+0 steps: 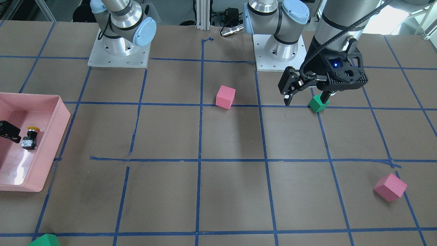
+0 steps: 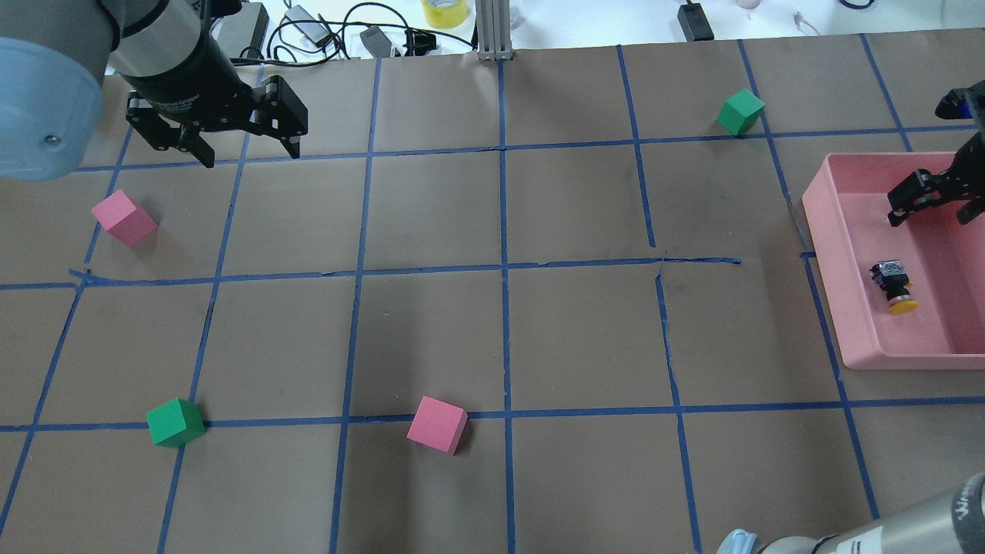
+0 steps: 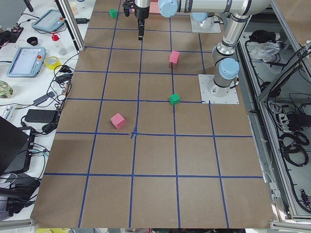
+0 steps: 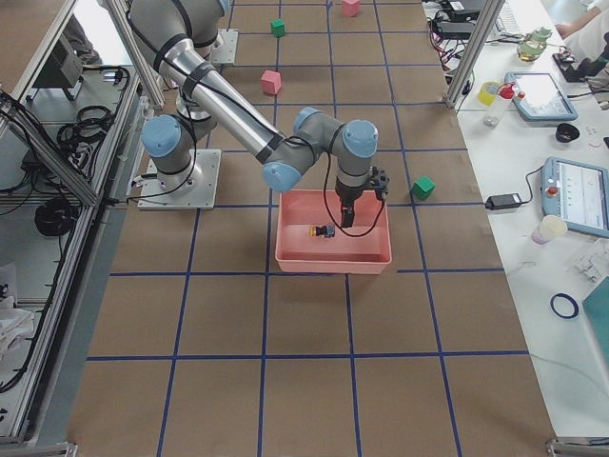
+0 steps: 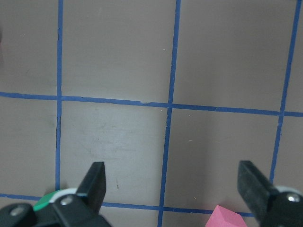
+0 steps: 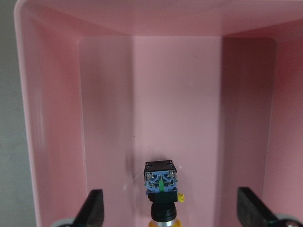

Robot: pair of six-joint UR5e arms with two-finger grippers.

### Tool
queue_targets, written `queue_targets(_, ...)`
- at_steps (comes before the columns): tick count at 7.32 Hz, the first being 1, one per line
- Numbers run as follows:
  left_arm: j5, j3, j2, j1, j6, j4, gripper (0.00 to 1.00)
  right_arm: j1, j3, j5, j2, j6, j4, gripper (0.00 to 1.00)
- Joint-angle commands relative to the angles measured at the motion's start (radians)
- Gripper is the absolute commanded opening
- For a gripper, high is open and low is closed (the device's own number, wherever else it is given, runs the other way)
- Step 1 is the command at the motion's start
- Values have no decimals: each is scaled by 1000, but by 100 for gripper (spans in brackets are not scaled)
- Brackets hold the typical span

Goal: Align button upright
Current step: 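Lower the right gripper into the pink bin above the black button switch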

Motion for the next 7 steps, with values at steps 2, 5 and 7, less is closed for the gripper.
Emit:
queue_targets(2,-2,0,-2,0,-2,0,100,-1,4,0,7,0,-46,100)
queue_targets(5,0,-3,1,-1,0,0,100,-40,68,3,35,-33,-64,100)
queue_targets(7,0,-4,3,-1,-2,0,100,-48,102,-2,36,-40,-75,100)
